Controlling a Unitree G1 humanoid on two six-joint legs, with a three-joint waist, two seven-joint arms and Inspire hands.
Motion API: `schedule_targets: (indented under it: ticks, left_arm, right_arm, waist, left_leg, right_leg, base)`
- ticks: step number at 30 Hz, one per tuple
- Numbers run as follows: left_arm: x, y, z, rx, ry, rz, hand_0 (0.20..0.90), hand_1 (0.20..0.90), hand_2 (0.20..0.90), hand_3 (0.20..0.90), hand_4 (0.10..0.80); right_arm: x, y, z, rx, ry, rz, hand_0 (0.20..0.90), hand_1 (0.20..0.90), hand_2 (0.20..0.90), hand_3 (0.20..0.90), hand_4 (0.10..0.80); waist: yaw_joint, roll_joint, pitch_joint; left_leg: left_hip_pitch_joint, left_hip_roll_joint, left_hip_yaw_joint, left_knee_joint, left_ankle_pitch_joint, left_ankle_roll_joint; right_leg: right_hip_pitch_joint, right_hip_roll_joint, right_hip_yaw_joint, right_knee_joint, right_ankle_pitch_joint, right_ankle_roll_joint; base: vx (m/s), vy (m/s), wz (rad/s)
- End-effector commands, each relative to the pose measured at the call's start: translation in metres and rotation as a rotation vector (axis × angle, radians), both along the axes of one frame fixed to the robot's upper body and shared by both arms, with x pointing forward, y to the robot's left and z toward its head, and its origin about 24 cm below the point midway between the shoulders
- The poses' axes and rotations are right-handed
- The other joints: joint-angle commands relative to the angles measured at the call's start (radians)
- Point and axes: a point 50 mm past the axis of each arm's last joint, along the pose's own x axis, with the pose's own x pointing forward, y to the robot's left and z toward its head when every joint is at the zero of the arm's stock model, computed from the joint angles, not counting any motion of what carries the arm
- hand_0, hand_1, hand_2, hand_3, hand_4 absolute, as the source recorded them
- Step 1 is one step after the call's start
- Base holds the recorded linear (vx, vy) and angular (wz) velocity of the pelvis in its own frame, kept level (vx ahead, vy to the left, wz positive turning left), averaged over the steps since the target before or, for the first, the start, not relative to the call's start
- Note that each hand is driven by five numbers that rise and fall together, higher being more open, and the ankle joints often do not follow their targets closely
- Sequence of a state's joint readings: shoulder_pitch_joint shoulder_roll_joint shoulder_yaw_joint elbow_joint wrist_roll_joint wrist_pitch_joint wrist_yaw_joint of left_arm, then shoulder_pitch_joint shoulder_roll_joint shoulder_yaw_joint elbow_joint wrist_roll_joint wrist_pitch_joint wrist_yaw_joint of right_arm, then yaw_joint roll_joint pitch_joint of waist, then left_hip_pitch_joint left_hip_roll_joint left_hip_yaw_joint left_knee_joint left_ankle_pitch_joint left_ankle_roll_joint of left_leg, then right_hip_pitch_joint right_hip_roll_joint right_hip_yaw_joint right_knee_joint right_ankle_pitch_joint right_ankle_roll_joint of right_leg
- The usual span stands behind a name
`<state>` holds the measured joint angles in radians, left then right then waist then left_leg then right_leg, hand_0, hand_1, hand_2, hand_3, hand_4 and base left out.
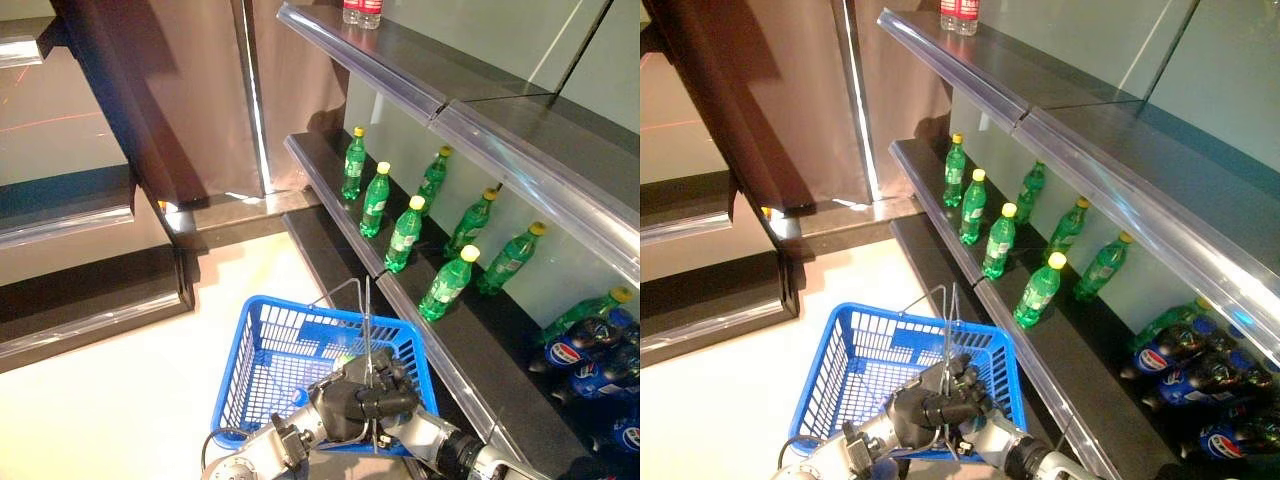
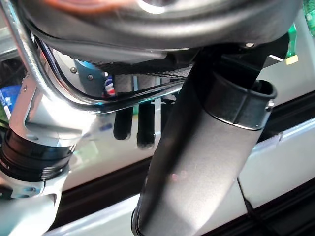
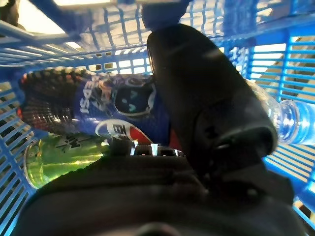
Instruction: Pick up the drink and place into the basket.
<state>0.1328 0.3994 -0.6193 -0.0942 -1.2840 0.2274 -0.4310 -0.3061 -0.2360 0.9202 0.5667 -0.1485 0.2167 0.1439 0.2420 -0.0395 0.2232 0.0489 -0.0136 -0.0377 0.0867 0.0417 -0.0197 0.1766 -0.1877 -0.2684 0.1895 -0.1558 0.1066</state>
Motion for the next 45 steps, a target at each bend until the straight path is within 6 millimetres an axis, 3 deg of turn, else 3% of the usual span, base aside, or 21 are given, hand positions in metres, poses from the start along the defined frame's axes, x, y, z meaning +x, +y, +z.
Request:
schedule_targets:
  ticks: [1,8,18,35,40,45]
  left_arm:
    - [0.009,-0.035,0.122,-0.628,-0.463,-0.051,0.3,0.3,0.3,0.2,0.1]
    - [0.017,-0.019,0.128,-0.603,-0.508,0.011,0.3,0.3,0.3,0.2,0.1]
    - [0.037,0.023,0.13,-0.51,-0.594,0.221,0.3,0.3,0.3,0.2,0.1]
    - [0.048,0.054,0.142,-0.45,-0.72,0.428,0.3,0.3,0.3,0.2,0.1]
    - [0.049,0.059,0.145,-0.445,-0.747,0.462,0.3,0.3,0.3,0.2,0.1]
    - [0.051,0.056,0.147,-0.453,-0.761,0.447,0.3,0.3,0.3,0.2,0.1]
  right_arm:
    - [0.034,0.036,0.063,0.243,-0.272,0.008,0.9,0.9,0.9,0.9,0.8]
    - [0.04,0.021,0.09,0.301,-0.38,-0.045,0.9,0.9,0.9,0.9,0.8]
    - [0.044,-0.017,0.148,0.42,-0.595,-0.113,0.9,0.9,0.9,0.9,0.8]
    - [0.035,-0.049,0.199,0.572,-0.847,-0.165,0.9,0.9,0.9,0.9,0.8]
    - [0.026,-0.056,0.222,0.691,-0.964,-0.174,0.9,0.9,0.9,0.9,0.8]
    - [0.014,-0.048,0.253,1.007,-1.017,-0.107,0.9,0.9,0.9,0.9,0.8]
  waist:
    - [0.004,-0.019,-0.119]
    - [-0.025,-0.011,-0.121]
    - [-0.077,0.004,-0.122]
    - [-0.137,0.01,-0.145]
    - [-0.155,0.018,-0.156]
    - [-0.159,0.022,-0.161]
  left_leg:
    - [0.012,0.088,-0.024,0.125,-0.08,-0.067]
    - [0.022,0.094,-0.001,0.107,-0.076,-0.064]
    - [0.037,0.102,0.038,0.052,-0.06,-0.056]
    - [0.047,0.119,0.083,-0.046,-0.028,-0.059]
    - [0.048,0.127,0.085,-0.097,-0.005,-0.063]
    - [0.044,0.132,0.089,-0.119,0.003,-0.069]
  right_leg:
    - [-0.021,-0.106,0.006,-0.07,0.21,0.076]
    - [-0.03,-0.098,0.021,-0.073,0.206,0.068]
    - [-0.053,-0.085,0.057,-0.093,0.208,0.057]
    - [-0.086,-0.054,0.1,-0.131,0.215,0.037]
    - [-0.096,-0.037,0.112,-0.151,0.219,0.034]
    - [-0.097,-0.027,0.11,-0.171,0.22,0.028]
  base:
    - [-0.04,-0.009,-0.01]
    - [-0.044,0.002,-0.03]
    - [-0.086,0.003,-0.1]
    - [-0.084,-0.015,-0.09]
    - [-0.091,-0.029,-0.12]
    - [-0.073,-0.027,-0.06]
